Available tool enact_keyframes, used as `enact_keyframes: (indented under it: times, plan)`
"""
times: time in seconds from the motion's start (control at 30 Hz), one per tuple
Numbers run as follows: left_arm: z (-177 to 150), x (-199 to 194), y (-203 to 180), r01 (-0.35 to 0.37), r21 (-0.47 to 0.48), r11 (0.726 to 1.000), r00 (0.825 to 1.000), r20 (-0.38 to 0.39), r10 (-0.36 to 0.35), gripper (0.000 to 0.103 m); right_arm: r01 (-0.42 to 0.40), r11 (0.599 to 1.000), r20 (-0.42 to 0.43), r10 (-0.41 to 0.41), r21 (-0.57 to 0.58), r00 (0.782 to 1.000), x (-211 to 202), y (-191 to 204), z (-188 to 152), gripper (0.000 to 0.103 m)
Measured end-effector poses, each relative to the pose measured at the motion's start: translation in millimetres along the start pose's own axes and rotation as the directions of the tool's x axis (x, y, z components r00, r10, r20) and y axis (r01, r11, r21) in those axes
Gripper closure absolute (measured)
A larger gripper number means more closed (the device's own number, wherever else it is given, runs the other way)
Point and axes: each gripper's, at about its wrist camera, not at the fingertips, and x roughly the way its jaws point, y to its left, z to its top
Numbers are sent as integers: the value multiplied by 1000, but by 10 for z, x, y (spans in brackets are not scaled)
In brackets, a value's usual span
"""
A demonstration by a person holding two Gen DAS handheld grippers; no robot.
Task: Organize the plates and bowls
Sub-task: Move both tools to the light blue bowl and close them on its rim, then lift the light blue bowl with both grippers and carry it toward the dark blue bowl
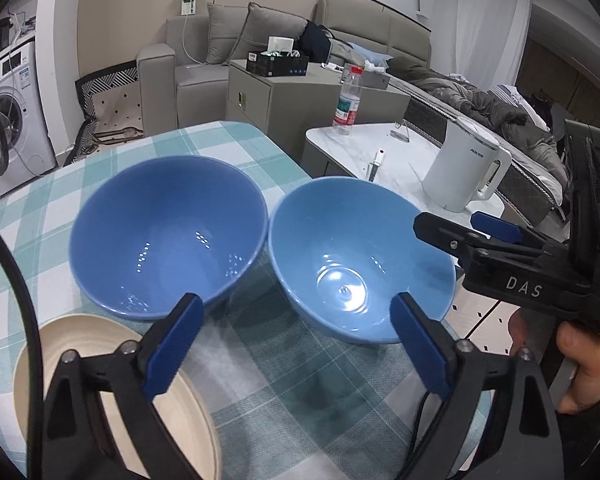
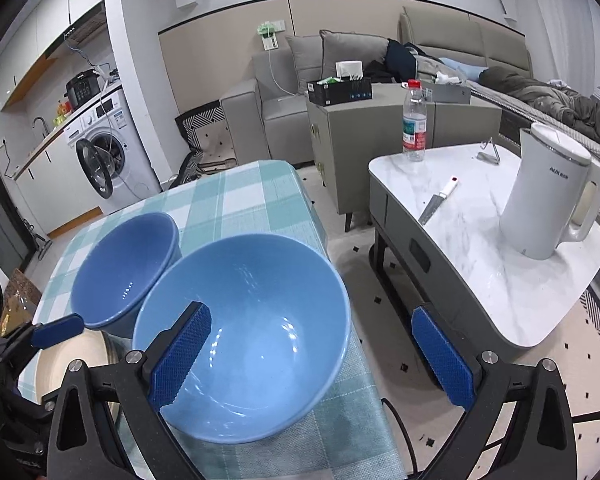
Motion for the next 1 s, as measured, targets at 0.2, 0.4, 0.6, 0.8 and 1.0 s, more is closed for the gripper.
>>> enact_keyframes:
  times: [0.2,0.4,0.6,0.8,1.0]
  plan:
    - [-5,100,-88,5,3,1000,1000,-13,-5,18,-32,999,-18,33,11,999,86,-47,-31,1]
    - [8,185,-138,8,4,1000,1000,-28,-8,33,-47,998,-35,48,40,998,179,-102,-62,2]
    - [8,266,-129,7,-3,1000,999,-47,-7,46,-49,997,-57,53,61,997,268,-147,-89,24]
    - [5,336,-135,0,0,1000,998,-67,0,58,-69,996,-72,73,60,995,324,-143,-119,35]
    - [-3,363,-157,-37,17,999,997,-66,38,66,-72,996,-83,76,50,994,359,-146,-140,56]
